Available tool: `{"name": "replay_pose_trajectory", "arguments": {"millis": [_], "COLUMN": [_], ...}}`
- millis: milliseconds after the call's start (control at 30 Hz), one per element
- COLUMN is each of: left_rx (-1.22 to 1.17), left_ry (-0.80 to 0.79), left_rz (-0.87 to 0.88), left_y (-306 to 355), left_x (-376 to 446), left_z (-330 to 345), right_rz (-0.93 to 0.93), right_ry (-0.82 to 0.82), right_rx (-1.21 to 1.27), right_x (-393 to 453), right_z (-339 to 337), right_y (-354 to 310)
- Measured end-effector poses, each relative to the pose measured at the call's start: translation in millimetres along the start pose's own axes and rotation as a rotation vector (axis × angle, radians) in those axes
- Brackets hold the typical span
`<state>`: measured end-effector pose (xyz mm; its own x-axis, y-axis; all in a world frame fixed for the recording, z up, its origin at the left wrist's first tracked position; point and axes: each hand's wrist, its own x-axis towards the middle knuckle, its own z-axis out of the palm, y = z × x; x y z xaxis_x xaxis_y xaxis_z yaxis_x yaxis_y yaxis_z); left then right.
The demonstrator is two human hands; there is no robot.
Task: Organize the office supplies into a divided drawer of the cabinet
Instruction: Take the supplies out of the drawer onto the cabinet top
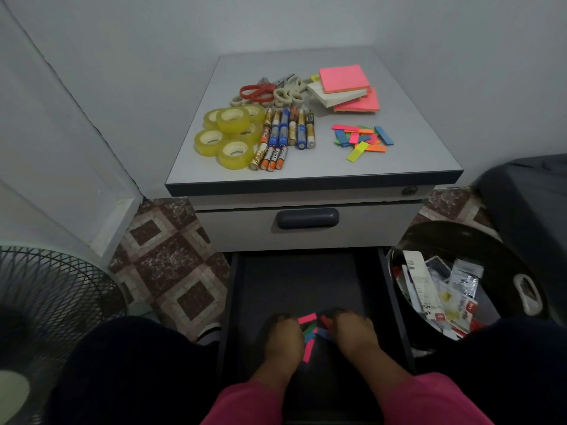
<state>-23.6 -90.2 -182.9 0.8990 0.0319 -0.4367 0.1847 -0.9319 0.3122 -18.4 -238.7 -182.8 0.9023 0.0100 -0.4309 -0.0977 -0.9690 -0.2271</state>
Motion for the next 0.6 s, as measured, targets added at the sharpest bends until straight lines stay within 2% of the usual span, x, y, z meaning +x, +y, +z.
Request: {"name": "replay_pose_trajectory", "arguments": {"millis": [167,300,467,600], "left_rx": [-0.283,-0.526,-0.747,-0.811], "left_ry": [-0.004,0.066,0.214,0.468], "left_rz": [-0.029,-0.046,0.087,0.214], "left_y": [2.3,8.0,30.0,45.3], "left_x": [-3.0,-5.6,-13.9,-17.3], "left_z": [-10.6,-20.3,-50.1,-72.0], "right_rz": [0.047,0.043,-0.055,-0.169], "right_ry": [0.031,0.075,0.288,0.511], "right_rx": [0.182,0.248,0.454,0.599], "right_x": [-2.7,-5.6,-15.0,-31.5], "right_z": [-11.0,-20.2,-60.3,-104.2], "right_y": [-2.7,-11.6,-31.8,-41.7]}}
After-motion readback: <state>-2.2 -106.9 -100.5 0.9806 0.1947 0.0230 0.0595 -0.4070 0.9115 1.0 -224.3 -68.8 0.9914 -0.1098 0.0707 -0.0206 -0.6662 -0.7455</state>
